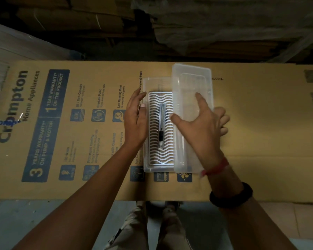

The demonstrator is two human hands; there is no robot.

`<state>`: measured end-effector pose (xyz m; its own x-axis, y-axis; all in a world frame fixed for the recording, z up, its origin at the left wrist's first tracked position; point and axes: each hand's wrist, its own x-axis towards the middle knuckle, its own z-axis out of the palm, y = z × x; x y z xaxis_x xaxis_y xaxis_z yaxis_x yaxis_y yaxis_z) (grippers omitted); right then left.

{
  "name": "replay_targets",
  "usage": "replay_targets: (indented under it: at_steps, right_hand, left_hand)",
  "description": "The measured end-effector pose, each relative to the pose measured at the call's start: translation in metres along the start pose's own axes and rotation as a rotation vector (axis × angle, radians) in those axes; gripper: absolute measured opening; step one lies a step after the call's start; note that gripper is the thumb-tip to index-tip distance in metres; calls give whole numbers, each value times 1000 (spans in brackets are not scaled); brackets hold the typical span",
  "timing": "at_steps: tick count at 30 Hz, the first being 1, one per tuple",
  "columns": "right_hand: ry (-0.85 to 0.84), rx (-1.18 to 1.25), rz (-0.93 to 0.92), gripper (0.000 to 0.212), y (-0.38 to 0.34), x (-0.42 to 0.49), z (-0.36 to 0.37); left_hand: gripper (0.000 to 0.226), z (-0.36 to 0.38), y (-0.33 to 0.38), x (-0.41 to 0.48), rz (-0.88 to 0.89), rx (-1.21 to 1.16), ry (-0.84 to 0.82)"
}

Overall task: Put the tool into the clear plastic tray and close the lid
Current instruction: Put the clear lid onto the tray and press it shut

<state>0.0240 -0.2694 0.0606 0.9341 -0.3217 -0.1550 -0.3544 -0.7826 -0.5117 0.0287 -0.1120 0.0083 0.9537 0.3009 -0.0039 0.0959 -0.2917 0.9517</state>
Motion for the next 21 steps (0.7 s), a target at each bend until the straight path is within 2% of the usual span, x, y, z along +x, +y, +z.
replay_targets:
  at_steps: [5, 11, 17, 21]
  right_hand:
    - [-25, -34, -52, 90, -23, -21, 33]
    - [43, -53, -67, 89, -39, -29, 63]
    - [102, -88, -50, 89, -40, -29, 76]
    - [91, -111, -56, 89, -36, -32, 79]
  left_hand:
    - [41, -8, 0, -5, 16, -14, 3]
    - [39, -15, -4, -13, -54, 100, 115]
    - [30, -14, -5, -23, -43, 135, 84]
    - [32, -10, -10, -31, -106, 110, 104]
